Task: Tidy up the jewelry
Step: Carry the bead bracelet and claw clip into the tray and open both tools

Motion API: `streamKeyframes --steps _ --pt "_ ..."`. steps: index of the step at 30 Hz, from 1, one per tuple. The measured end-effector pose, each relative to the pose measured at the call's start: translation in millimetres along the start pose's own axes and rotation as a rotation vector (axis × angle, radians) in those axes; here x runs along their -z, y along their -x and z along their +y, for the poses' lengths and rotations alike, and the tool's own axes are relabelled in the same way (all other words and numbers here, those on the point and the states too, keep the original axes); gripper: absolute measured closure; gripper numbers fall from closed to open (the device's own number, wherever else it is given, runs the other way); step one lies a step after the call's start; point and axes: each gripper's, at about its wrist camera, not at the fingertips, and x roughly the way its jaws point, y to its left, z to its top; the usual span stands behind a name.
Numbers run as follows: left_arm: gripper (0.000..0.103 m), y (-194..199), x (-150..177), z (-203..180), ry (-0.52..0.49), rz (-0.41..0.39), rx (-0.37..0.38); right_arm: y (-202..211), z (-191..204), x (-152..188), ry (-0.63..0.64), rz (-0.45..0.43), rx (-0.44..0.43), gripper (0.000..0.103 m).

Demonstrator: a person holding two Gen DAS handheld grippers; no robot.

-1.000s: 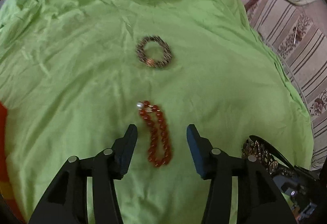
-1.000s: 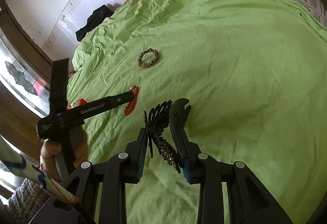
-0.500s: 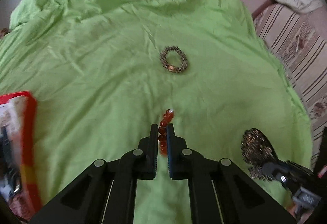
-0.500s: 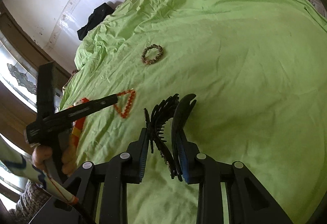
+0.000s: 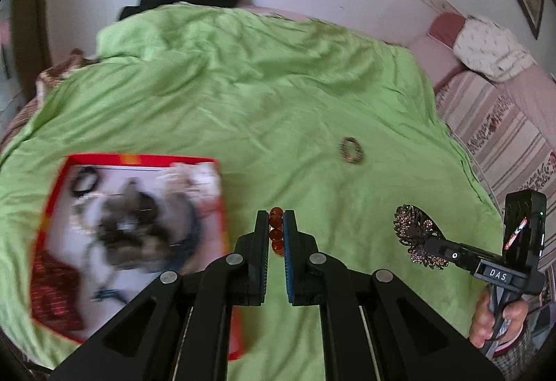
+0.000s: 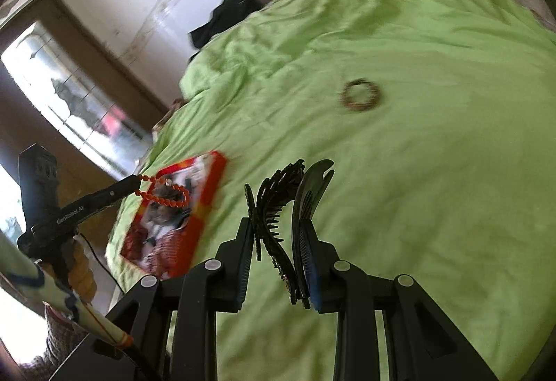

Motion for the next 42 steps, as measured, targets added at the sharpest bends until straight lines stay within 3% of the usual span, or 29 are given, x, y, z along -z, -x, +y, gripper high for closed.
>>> streamKeyframes --steps 8,14,20,25,34,42 --pt "0.096 25.3 1.4 88.2 0.07 -0.008 -0.156 -55.0 87.6 -8.3 0.108 0.09 -0.108 0.074" --pt "0.096 29.8 12.9 133.6 0.132 -0.003 -0.198 -95.0 137.8 -7.0 0.162 0.14 -0.156 0.074" --pt "0.096 29.1 17.1 154.4 0.128 -0.004 -0.26 -123.4 169.5 1.8 0.19 0.199 -0.206 0.074" --pt "0.096 20.2 12.1 168.9 0.141 0.006 -0.269 -148.9 196.7 16.3 0.23 0.259 -0.253 0.074" --pt "0.096 -21.9 -3.0 208.9 0.188 0.071 -0.315 -211.9 230.5 37.7 0.206 0.377 -0.364 0.074" --pt "0.096 -47.6 -0.2 226.3 0.189 0.099 -0.366 -256.2 242.3 60.6 0.257 0.442 -0.303 0.074"
